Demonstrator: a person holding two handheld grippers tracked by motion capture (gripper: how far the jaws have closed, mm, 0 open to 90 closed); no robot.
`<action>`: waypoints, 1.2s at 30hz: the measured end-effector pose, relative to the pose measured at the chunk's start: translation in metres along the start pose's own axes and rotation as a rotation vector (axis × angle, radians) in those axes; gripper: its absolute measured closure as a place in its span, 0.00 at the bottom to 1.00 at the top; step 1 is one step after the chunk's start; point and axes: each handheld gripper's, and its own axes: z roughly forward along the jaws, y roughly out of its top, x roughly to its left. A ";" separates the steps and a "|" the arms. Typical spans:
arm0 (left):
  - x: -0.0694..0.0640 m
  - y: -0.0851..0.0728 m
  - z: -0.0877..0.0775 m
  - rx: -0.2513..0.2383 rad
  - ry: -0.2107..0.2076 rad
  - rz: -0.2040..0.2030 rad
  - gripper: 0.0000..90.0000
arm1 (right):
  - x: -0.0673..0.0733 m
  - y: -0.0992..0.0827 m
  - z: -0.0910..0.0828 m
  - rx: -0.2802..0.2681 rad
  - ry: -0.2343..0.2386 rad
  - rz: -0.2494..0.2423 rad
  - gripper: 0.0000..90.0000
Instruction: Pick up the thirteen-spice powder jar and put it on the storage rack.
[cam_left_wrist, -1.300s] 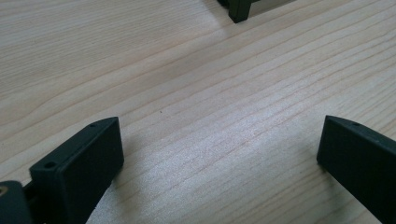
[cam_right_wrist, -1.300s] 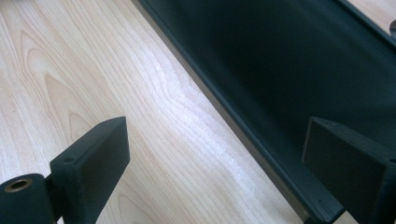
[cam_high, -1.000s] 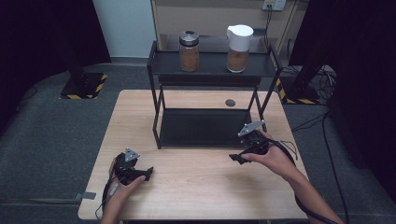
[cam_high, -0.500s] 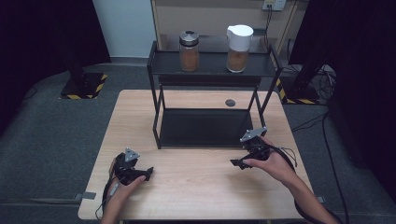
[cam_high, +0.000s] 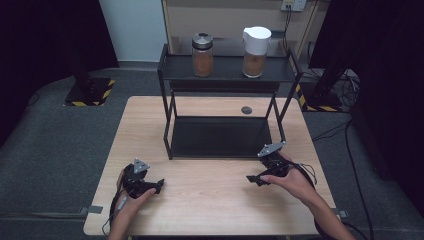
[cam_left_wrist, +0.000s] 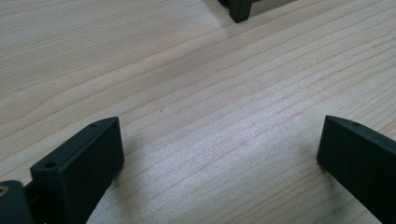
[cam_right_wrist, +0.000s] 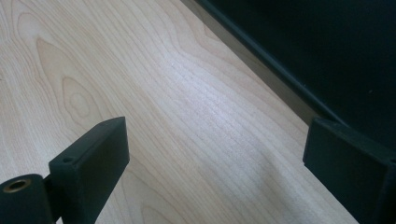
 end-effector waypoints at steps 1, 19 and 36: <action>0.000 0.000 0.000 0.000 0.000 0.000 0.00 | 0.000 -0.001 0.001 0.000 0.001 0.000 0.09; 0.000 0.000 0.000 0.000 0.001 0.000 0.00 | 0.001 -0.025 0.012 -0.024 0.023 0.014 0.08; 0.000 0.000 0.000 0.001 0.001 -0.001 0.00 | 0.009 -0.033 0.024 -0.039 0.057 -0.009 0.07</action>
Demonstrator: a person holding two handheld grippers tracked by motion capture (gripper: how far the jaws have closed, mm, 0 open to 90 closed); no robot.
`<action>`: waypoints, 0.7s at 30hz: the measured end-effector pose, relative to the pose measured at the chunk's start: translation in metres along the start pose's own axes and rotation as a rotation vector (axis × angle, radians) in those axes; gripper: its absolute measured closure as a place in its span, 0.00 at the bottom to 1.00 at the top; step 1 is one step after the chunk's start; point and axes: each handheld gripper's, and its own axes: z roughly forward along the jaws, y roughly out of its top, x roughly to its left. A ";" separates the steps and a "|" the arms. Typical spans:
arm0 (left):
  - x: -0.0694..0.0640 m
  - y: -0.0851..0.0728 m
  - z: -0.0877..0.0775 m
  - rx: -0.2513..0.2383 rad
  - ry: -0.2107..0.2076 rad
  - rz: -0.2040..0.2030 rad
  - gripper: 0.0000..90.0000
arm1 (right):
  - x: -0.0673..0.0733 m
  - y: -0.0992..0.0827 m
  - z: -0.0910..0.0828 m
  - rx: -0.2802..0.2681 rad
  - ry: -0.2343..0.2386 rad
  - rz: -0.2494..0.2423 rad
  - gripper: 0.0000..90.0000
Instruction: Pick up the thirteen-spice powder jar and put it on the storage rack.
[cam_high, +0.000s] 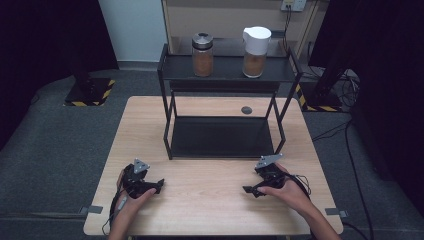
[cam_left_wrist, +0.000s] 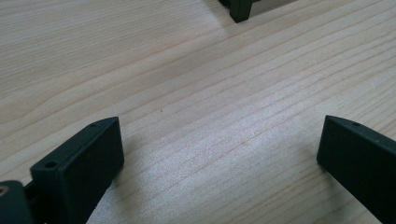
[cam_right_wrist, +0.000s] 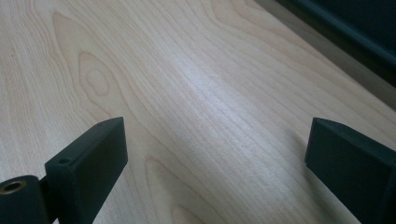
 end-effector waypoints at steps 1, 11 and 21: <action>0.000 0.000 0.000 0.000 0.000 0.000 0.00 | 0.001 0.000 0.001 0.002 0.002 0.000 0.07; 0.000 0.000 0.000 0.000 0.000 0.000 0.00 | 0.004 -0.005 0.006 -0.015 0.004 -0.010 0.06; 0.000 0.000 0.000 0.000 0.000 0.000 0.00 | 0.010 -0.008 0.008 -0.027 0.015 -0.040 0.04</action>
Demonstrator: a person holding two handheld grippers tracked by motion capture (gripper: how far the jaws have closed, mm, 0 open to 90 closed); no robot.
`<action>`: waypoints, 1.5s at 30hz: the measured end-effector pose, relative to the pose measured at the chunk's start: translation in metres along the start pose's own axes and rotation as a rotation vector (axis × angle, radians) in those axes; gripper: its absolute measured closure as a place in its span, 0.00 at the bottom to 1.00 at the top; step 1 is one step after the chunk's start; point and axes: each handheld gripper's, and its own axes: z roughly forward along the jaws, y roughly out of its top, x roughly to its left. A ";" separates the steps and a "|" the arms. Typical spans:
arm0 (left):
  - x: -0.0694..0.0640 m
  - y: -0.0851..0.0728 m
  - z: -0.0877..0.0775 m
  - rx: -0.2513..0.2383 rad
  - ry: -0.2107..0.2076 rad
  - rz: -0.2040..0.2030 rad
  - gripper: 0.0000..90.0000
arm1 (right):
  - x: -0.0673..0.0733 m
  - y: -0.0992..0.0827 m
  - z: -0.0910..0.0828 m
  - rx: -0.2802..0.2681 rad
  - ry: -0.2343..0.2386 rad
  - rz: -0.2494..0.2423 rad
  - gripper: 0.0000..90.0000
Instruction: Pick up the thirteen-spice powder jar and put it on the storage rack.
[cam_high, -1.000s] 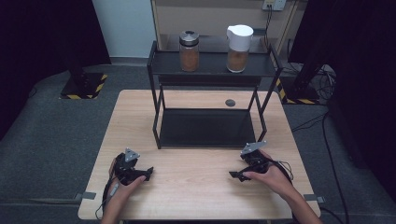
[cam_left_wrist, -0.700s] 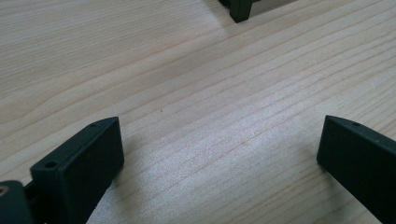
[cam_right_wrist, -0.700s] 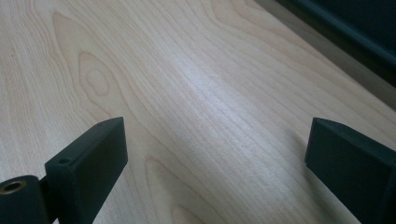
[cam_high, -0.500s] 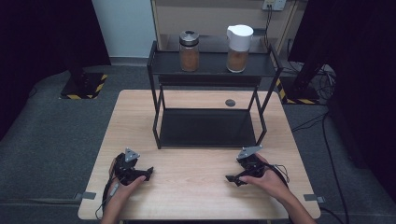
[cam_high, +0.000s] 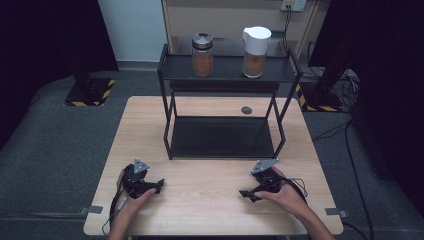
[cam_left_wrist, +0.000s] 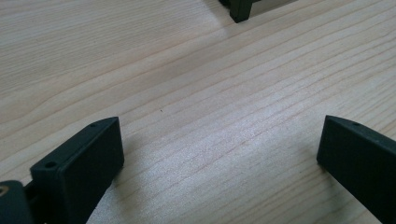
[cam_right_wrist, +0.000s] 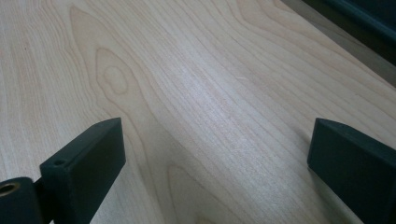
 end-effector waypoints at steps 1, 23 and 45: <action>0.000 0.000 0.000 0.000 0.000 0.000 0.00 | 0.001 0.000 0.000 0.001 0.001 -0.001 0.04; 0.000 0.000 0.000 0.000 0.001 -0.001 0.00 | 0.016 -0.016 0.006 -0.048 0.011 -0.146 0.01; -0.001 0.000 0.000 0.000 0.005 -0.003 0.00 | 0.019 -0.016 0.006 -0.050 -0.027 -0.100 0.02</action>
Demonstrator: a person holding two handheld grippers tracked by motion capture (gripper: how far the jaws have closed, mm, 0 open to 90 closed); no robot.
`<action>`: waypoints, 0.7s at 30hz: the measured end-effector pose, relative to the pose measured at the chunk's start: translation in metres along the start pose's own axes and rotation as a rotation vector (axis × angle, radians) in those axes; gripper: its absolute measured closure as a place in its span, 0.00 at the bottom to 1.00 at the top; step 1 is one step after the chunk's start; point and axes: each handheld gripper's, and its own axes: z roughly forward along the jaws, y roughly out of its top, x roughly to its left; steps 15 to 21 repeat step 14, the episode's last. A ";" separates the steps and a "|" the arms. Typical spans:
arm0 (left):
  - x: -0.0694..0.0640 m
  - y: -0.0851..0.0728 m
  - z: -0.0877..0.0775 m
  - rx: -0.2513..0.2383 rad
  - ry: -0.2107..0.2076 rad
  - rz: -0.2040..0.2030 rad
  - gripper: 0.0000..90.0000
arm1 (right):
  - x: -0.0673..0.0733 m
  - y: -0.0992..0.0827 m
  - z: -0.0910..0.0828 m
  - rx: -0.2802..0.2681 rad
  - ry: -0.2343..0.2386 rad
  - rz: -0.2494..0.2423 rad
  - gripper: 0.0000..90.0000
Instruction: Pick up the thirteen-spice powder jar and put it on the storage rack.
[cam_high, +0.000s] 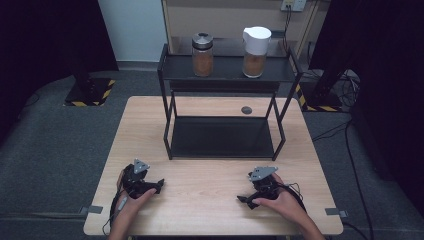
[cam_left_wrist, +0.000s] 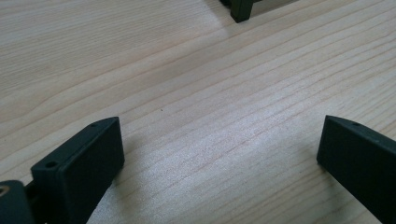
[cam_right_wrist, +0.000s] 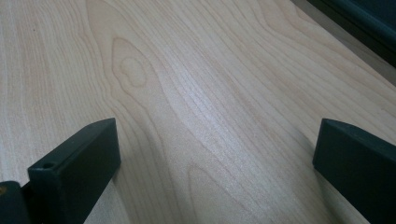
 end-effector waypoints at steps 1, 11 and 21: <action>0.000 0.000 0.000 0.000 0.000 0.000 0.00 | 0.000 0.000 0.000 0.000 0.000 0.000 0.02; -0.001 0.000 0.000 -0.001 0.005 -0.004 0.00 | 0.000 0.000 0.000 0.001 -0.002 -0.001 0.02; -0.002 0.000 0.000 -0.001 0.007 -0.007 0.00 | 0.001 0.000 0.000 0.001 -0.002 -0.001 0.01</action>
